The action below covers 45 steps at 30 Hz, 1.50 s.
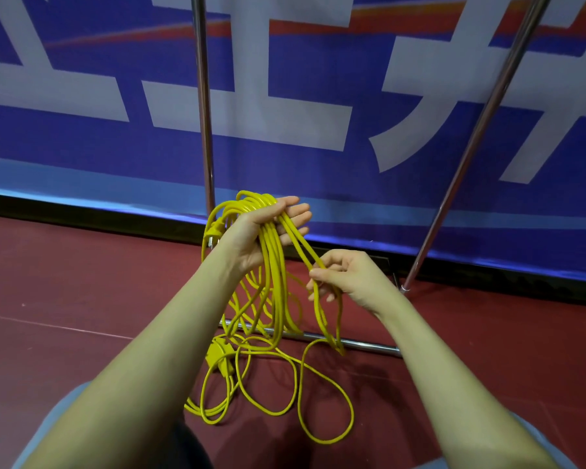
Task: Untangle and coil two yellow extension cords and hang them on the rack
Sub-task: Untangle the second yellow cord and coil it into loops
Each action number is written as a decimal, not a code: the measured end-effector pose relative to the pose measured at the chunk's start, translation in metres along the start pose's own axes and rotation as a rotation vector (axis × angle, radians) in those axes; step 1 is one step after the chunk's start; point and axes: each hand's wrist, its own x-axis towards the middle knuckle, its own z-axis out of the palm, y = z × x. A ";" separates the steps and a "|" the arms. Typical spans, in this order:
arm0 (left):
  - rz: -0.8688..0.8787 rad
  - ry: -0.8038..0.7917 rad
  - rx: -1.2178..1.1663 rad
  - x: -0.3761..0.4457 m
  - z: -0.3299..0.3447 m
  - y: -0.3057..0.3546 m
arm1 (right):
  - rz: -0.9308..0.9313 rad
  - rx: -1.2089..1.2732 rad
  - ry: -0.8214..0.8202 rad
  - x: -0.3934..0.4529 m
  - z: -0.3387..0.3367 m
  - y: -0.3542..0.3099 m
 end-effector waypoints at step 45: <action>-0.094 -0.339 0.588 -0.001 -0.006 -0.028 | 0.086 1.305 0.398 -0.009 -0.022 -0.038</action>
